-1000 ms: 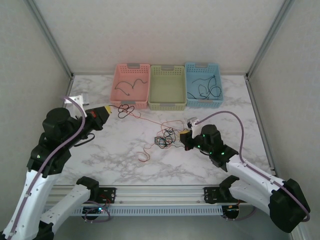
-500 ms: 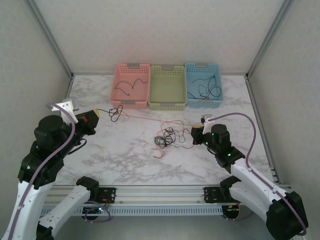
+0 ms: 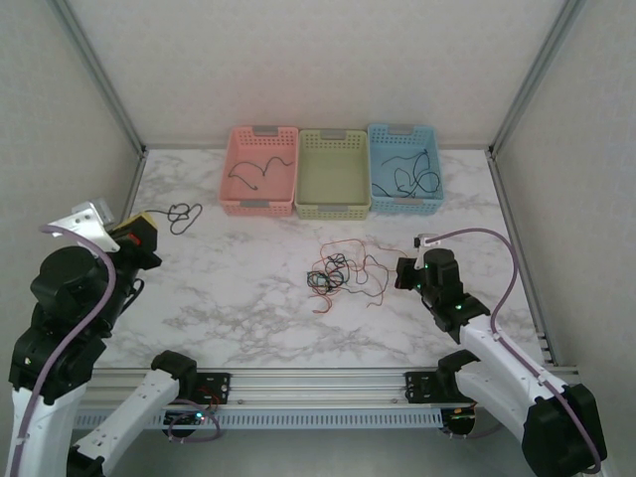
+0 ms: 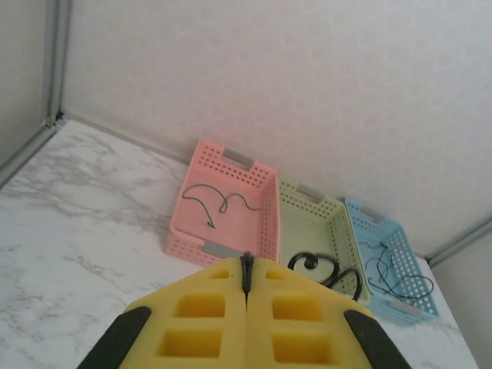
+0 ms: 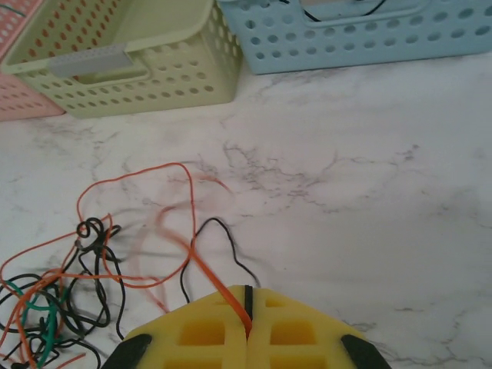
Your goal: Untangle the cables
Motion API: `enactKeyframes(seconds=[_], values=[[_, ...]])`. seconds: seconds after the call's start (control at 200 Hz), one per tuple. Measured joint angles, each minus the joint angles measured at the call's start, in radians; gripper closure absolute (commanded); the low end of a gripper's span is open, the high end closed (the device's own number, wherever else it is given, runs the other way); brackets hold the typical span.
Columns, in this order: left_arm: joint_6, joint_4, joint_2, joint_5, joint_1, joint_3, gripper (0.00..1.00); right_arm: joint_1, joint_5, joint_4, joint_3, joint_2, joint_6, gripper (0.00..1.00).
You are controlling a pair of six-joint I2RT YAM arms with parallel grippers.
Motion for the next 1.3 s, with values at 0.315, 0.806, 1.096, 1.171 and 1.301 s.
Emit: enactKeyframes(seconds=[0.315, 0.806, 1.096, 1.171, 1.301], values=[[0.003, 0.009, 0.007, 0.043, 0.000, -0.008, 1.00, -0.005, -0.003, -0.006, -0.004, 0.000, 0.000, 1.00], [-0.157, 0.275, 0.213, 0.572, 0.000, -0.053, 1.00, -0.005, -0.003, -0.006, -0.011, -0.021, 0.000, 1.00], [-0.197, 0.365, 0.262, 0.660, 0.000, -0.081, 1.00, -0.005, -0.003, -0.006, -0.011, -0.021, 0.000, 1.00], [-0.197, 0.381, 0.265, 0.666, 0.000, -0.093, 1.00, -0.005, -0.003, -0.006, -0.011, -0.019, 0.000, 1.00], [-0.213, 0.423, 0.302, 0.673, -0.002, -0.107, 1.00, -0.005, -0.003, -0.006, -0.011, -0.016, 0.000, 1.00]])
